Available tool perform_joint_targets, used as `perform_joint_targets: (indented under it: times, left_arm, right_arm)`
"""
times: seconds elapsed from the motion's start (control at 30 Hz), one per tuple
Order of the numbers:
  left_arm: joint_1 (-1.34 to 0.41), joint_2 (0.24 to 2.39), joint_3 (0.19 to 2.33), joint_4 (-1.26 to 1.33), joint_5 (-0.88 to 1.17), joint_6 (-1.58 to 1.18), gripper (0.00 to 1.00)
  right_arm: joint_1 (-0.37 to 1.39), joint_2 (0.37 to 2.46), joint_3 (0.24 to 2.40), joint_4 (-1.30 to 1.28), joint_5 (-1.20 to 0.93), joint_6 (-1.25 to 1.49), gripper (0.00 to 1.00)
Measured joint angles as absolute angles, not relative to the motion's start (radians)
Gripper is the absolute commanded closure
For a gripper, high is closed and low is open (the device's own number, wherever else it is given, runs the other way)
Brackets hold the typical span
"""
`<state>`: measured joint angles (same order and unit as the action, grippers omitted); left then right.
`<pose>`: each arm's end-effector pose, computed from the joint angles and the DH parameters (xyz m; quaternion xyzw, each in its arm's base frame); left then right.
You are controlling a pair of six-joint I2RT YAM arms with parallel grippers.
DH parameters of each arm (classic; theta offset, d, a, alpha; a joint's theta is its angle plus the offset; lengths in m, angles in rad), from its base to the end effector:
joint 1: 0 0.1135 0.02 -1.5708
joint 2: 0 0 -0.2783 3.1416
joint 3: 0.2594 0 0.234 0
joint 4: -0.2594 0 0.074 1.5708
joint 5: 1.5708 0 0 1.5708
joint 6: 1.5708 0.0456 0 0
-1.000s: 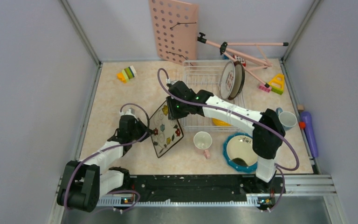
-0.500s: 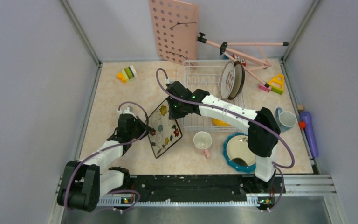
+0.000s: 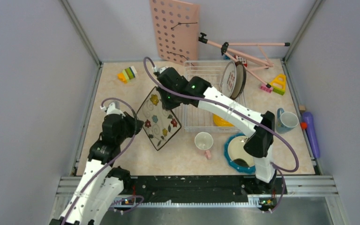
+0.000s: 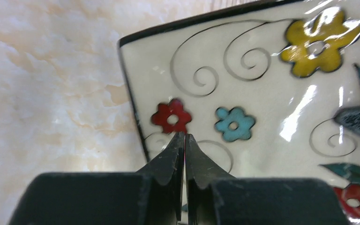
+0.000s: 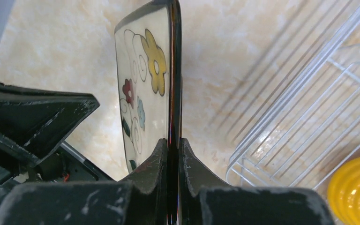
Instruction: Load the mixed dishes into the dish rack
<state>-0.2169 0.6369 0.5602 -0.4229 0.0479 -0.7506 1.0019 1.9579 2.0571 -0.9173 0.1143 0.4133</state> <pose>0.1278 -0.0304 0.2642 -0.2149 0.8325 -0.2555 0.4421 0.2337 0.3559 0.3663 -0.2492 0.8947 0.1981 0.3134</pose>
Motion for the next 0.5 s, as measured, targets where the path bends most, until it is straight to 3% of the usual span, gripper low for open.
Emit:
perform_joint_targets:
  times: [0.23,0.5]
  left_arm:
    - [-0.217,0.524,0.674,-0.567,-0.077,-0.734,0.91]
    - [-0.217,0.416,0.708,-0.61,-0.159,-0.727,0.88]
  right_arm:
    - [0.981,1.978,2.304,-1.041,0.196,0.358,1.0]
    - [0.902,1.901,2.322,-1.1,0.31,0.32,1.0]
